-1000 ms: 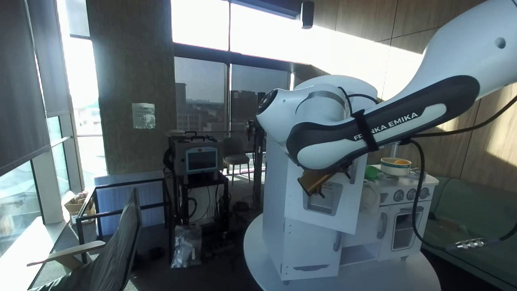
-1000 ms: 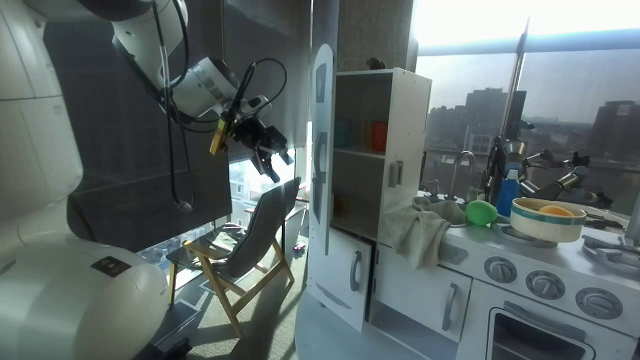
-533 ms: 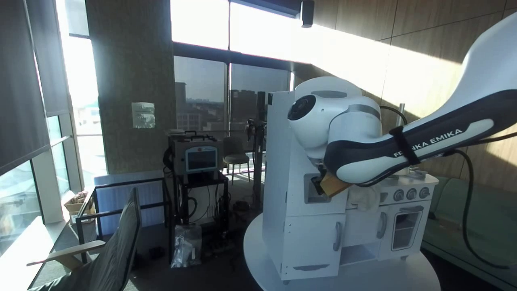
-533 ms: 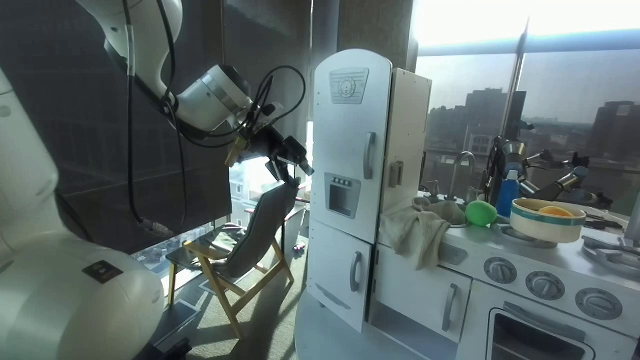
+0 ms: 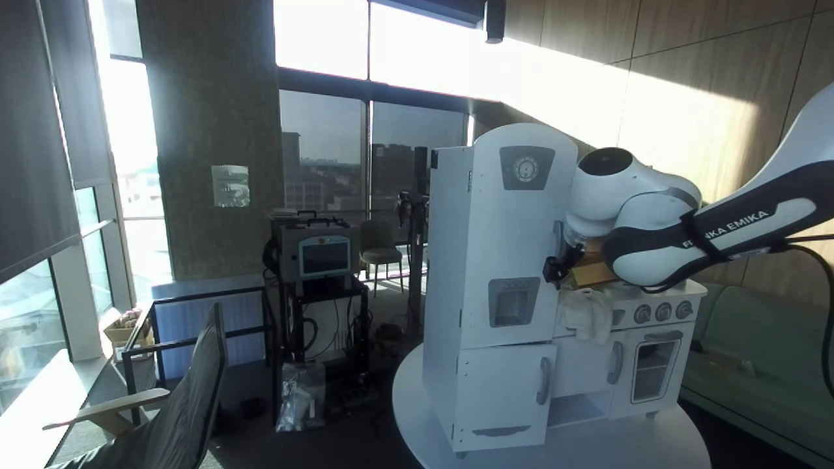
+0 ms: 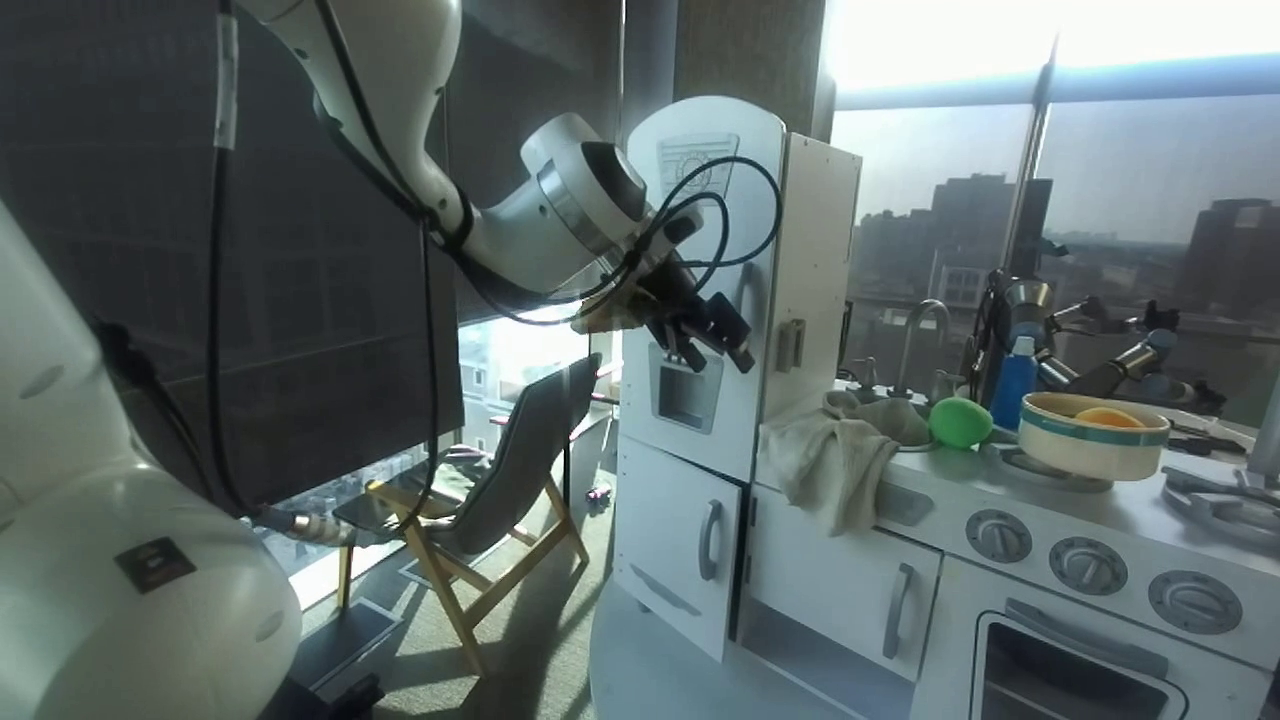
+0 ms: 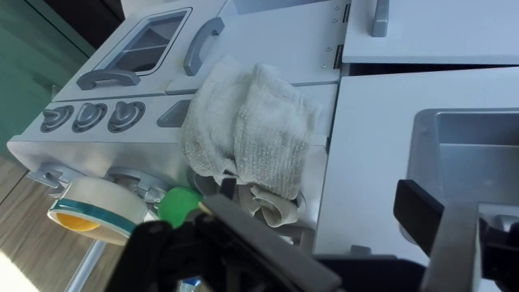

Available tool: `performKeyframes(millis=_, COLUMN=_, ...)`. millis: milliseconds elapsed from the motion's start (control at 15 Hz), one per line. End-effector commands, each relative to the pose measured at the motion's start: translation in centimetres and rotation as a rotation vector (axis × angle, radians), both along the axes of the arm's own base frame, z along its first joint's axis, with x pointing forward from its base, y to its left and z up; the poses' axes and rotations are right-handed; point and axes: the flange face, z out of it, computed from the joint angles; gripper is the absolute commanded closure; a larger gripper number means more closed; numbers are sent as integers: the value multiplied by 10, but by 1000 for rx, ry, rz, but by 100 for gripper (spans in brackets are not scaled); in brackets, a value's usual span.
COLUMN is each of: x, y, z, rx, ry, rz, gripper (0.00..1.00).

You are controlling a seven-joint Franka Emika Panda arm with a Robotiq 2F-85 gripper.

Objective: Remove the towel from the cupboard then close it

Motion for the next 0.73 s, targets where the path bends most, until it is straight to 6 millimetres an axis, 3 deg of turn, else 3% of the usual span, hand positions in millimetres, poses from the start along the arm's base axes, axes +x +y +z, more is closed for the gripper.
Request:
performKeyframes(millis=0, x=4, y=-20, z=-4, rx=105, ry=-13, rz=41, gripper=0)
performKeyframes(millis=67, x=5, y=-31, z=-8, rx=131, ry=10, rz=56, gripper=0)
performKeyframes(millis=133, x=-14, y=-25, z=-19, rx=145, ry=32, rz=67, gripper=0)
performKeyframes(millis=200, x=-1, y=-34, z=-13, rx=163, ry=45, rz=75, gripper=0)
performKeyframes(millis=667, x=-5, y=-43, z=-23, rx=239, ry=109, rz=89, gripper=0)
